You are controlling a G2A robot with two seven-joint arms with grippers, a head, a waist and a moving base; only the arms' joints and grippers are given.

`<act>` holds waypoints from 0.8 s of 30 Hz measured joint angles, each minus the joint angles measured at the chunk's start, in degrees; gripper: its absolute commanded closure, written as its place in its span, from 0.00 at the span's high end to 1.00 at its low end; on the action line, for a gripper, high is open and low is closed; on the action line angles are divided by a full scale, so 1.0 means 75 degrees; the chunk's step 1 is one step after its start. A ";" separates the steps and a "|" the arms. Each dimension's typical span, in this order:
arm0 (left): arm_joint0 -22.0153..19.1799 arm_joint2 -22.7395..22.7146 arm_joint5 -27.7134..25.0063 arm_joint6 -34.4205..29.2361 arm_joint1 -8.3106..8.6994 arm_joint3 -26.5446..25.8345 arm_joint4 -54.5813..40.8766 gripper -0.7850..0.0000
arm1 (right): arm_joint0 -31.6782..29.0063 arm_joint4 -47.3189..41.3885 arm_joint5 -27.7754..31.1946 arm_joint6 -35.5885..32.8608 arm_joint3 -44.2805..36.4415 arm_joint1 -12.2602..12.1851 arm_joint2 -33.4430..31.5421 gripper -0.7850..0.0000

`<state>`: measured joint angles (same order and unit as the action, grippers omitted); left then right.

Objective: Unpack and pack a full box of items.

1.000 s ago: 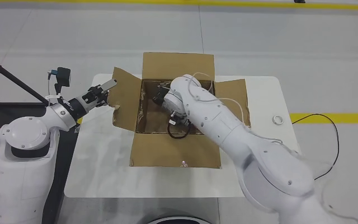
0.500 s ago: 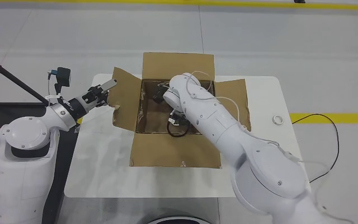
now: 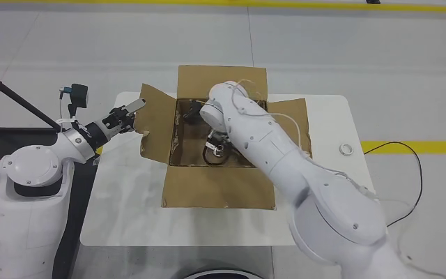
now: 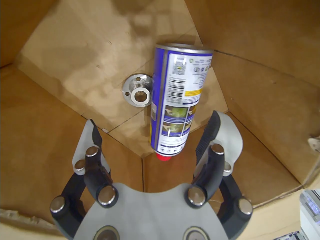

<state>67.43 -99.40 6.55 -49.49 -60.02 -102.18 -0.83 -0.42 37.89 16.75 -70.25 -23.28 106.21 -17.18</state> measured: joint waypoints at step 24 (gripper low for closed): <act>0.0000 0.0000 0.0000 0.0000 0.0000 0.0000 0.0000 1.00 | -0.3597 0.0942 -0.0413 -0.2096 -0.8796 -0.3800 -0.6183 1.00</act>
<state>67.43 -99.40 6.55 -49.49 -60.02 -102.18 -0.83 -27.39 44.95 13.65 -85.97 -89.25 77.71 -63.55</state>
